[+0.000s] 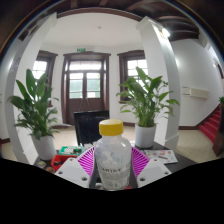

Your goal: Pour water

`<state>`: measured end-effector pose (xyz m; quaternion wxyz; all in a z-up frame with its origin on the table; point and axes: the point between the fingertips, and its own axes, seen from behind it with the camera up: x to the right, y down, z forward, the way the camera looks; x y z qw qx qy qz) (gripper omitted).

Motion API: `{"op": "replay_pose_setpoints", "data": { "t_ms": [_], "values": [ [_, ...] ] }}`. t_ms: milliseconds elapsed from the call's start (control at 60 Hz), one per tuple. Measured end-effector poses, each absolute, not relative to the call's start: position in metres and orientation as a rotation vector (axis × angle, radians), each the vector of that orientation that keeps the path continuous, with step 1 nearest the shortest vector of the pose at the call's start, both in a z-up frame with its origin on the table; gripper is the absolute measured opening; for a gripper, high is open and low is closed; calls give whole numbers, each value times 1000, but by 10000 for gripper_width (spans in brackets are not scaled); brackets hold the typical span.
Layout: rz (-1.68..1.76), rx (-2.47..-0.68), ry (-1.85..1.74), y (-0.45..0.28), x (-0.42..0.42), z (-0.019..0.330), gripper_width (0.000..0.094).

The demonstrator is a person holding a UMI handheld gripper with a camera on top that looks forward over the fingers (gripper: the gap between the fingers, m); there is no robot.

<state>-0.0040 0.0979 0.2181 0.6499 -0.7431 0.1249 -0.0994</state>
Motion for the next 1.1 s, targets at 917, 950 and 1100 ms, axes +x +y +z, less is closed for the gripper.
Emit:
{"op": "replay_pose_setpoints", "data": {
  "t_ms": [917, 950, 1100],
  "values": [
    [-208, -1812, 248, 76, 38, 80, 755],
    [-211, -1830, 257, 67, 36, 76, 757],
    [-237, -1862, 251, 7, 17, 71, 758]
  ]
}}
